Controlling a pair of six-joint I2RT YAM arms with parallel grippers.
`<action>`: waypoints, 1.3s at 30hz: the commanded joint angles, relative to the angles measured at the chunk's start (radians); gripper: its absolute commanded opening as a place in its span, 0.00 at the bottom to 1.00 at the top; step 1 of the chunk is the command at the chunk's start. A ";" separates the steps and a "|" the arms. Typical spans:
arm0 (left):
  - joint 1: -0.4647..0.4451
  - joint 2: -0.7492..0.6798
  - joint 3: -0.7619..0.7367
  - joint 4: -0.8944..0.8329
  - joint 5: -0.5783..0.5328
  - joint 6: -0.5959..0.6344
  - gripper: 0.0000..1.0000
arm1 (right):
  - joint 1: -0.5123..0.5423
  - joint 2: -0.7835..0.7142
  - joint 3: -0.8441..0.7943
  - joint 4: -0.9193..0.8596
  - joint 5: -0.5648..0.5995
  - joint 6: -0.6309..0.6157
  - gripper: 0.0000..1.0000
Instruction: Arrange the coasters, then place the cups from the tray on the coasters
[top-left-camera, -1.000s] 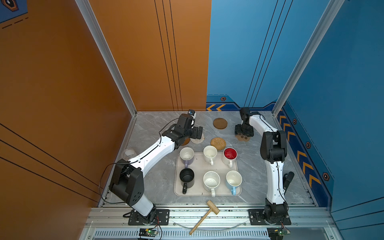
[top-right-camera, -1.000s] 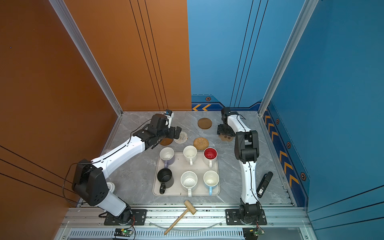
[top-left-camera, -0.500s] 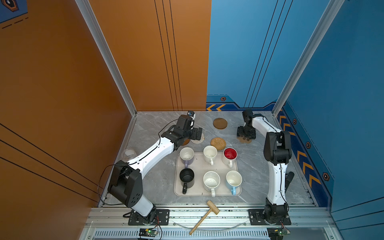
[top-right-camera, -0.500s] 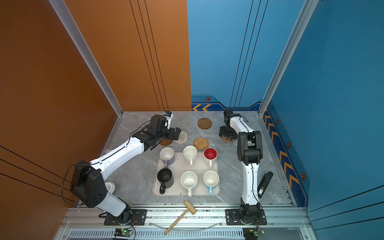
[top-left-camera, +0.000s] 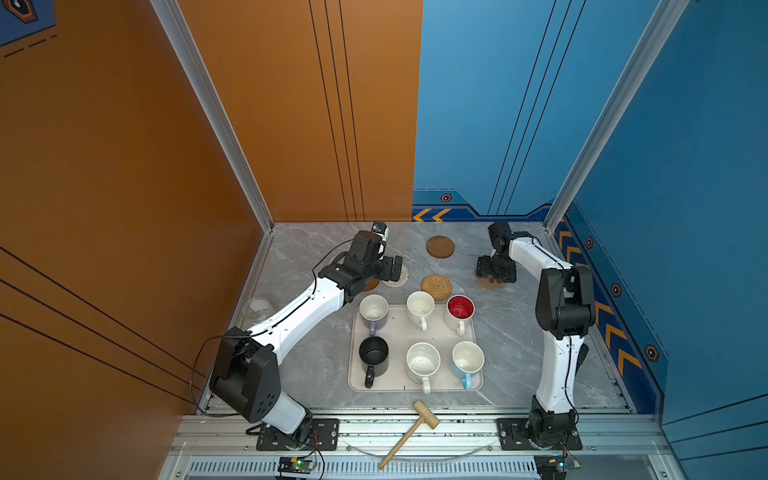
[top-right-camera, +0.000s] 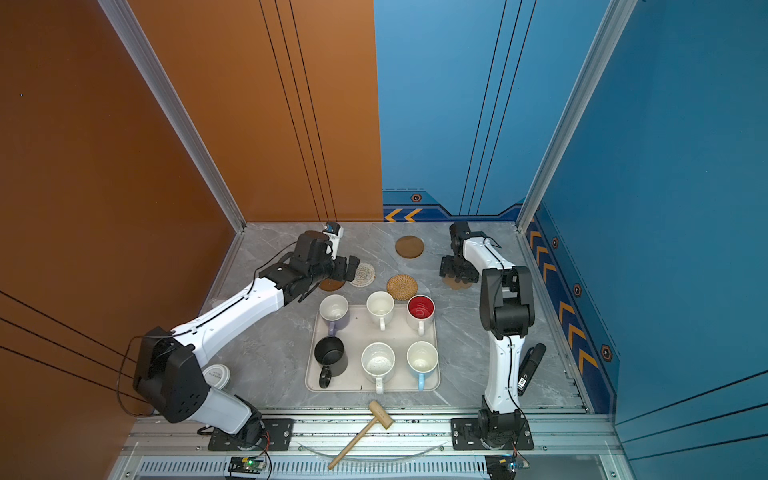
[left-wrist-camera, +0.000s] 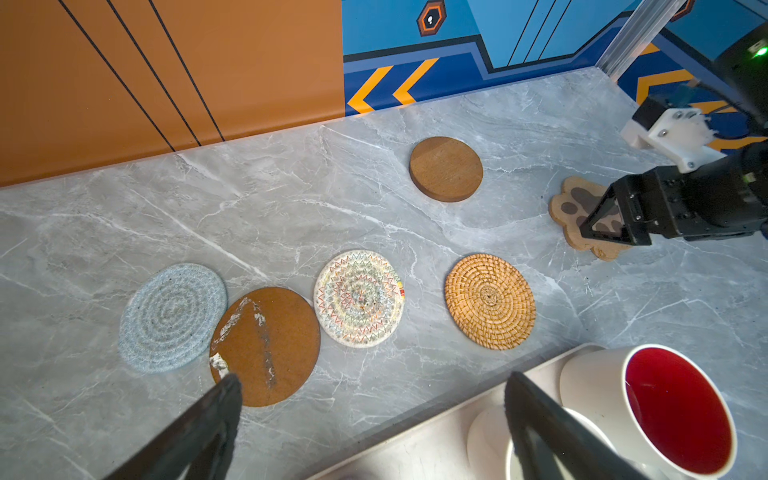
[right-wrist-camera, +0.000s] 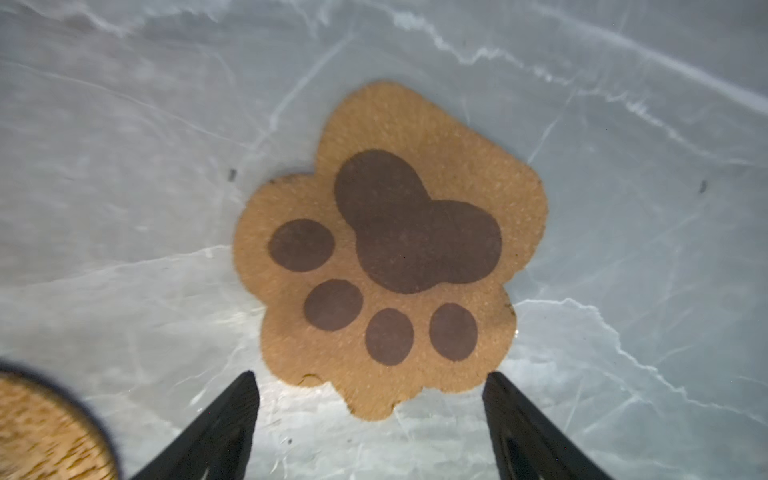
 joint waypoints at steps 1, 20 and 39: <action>-0.012 -0.033 -0.007 -0.003 -0.022 -0.013 0.99 | 0.044 -0.111 0.022 0.071 -0.016 -0.017 0.85; -0.015 -0.092 -0.057 -0.002 -0.043 -0.023 0.92 | 0.259 0.145 0.335 -0.235 -0.227 -0.127 0.00; -0.013 -0.086 -0.062 -0.013 -0.051 -0.034 0.85 | 0.268 0.351 0.435 -0.354 -0.229 -0.154 0.00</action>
